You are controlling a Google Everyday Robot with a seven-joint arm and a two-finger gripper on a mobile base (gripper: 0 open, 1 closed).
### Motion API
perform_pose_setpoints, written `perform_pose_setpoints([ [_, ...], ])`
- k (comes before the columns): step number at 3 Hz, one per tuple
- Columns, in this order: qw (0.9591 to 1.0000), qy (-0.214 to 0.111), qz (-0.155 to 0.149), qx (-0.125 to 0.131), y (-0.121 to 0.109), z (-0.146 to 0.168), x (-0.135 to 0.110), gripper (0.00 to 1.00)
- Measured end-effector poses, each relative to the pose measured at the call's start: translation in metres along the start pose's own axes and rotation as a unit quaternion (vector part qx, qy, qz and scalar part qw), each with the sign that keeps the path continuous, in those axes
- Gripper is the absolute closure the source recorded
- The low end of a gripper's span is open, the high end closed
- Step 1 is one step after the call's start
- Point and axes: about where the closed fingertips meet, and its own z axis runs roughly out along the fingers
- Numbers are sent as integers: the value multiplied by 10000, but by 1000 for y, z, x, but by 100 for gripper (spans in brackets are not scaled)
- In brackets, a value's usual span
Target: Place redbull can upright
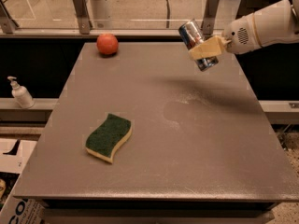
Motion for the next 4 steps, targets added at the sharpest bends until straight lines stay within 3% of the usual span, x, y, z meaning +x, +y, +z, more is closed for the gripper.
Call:
perform_pose_setpoints([
  [1,10000,-69,-11,-60,2,4,-2,100],
  [2,9989,-401,29,-247,9,9,-5,100],
  [4,9910,-1183,-50,-628,34,16,-9,100],
])
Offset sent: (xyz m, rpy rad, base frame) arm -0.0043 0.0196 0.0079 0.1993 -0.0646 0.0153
